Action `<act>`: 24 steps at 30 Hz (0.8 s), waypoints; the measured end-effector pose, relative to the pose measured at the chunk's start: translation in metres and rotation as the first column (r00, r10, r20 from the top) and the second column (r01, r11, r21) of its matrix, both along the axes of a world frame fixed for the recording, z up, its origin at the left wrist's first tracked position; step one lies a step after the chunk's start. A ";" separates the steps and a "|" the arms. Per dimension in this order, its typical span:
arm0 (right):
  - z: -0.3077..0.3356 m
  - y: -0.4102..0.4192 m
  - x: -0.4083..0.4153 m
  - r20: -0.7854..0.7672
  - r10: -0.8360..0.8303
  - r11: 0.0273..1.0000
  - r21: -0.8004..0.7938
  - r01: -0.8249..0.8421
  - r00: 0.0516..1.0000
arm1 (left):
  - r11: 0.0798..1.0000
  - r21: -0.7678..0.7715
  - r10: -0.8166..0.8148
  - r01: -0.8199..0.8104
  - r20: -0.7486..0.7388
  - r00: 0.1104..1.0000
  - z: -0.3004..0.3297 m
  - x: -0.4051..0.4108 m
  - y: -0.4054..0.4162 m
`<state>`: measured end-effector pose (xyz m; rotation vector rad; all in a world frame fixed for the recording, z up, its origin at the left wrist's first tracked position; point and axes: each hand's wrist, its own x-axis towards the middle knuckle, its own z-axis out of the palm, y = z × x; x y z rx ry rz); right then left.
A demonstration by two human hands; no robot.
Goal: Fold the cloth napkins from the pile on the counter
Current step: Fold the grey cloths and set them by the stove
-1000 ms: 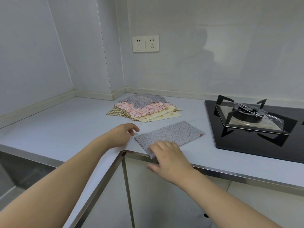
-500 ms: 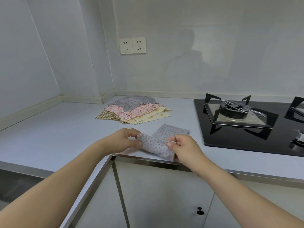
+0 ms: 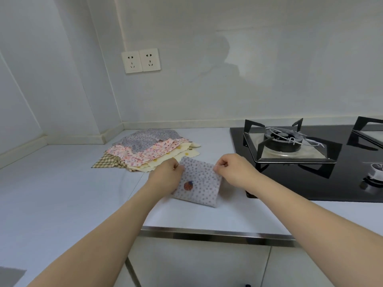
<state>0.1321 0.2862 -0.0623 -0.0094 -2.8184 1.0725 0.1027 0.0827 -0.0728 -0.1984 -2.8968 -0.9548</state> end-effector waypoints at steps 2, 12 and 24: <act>-0.001 0.006 -0.015 0.025 0.009 0.999 0.037 -0.010 1.000 | 0.991 -0.130 0.013 -0.017 -0.033 0.999 -0.004 -0.011 0.012; -0.009 0.019 -0.056 0.174 0.096 0.956 0.257 -0.140 0.980 | 0.929 -0.348 0.066 -0.124 -0.174 0.983 -0.026 -0.018 0.027; 0.000 0.008 -0.046 0.331 0.135 0.857 0.434 -0.277 0.934 | 0.923 -0.360 0.093 -0.133 -0.126 0.988 -0.025 -0.017 -0.001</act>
